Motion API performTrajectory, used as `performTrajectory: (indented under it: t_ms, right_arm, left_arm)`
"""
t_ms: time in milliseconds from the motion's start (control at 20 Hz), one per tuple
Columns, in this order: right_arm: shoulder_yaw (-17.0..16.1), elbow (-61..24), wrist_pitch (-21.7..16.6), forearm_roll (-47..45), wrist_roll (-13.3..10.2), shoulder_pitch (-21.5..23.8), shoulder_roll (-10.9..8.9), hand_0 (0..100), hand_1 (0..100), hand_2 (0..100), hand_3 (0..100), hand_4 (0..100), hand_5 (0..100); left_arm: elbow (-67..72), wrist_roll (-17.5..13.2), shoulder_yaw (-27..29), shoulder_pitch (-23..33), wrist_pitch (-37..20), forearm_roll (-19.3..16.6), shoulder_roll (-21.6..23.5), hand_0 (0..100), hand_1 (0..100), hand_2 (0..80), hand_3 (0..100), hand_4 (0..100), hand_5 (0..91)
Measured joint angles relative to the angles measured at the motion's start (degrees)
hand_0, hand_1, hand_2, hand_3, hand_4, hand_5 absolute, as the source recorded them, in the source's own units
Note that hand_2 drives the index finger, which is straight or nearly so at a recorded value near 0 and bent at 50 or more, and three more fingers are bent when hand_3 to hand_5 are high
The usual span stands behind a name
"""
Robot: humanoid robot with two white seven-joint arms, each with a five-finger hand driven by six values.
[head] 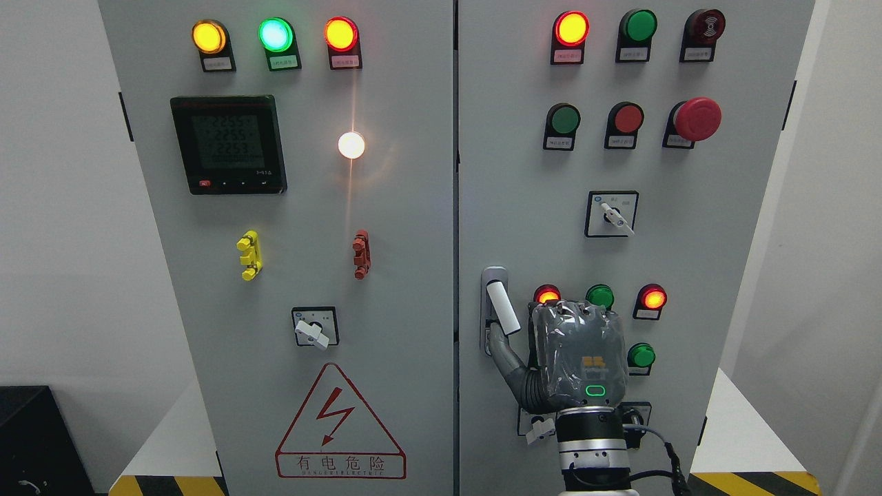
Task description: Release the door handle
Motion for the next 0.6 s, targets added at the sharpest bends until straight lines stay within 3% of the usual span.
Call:
performTrajectory:
  t_ms: [601]
  right_arm:
    - [-0.33, -0.03, 0.04, -0.02, -0.28, -0.08, 0.00, 49, 36, 90, 100, 100, 100]
  left_arm:
    - [0.00, 0.00, 0.00, 0.00, 0.00, -0.01, 0.00, 12, 56, 0.0, 0, 0, 0.0]
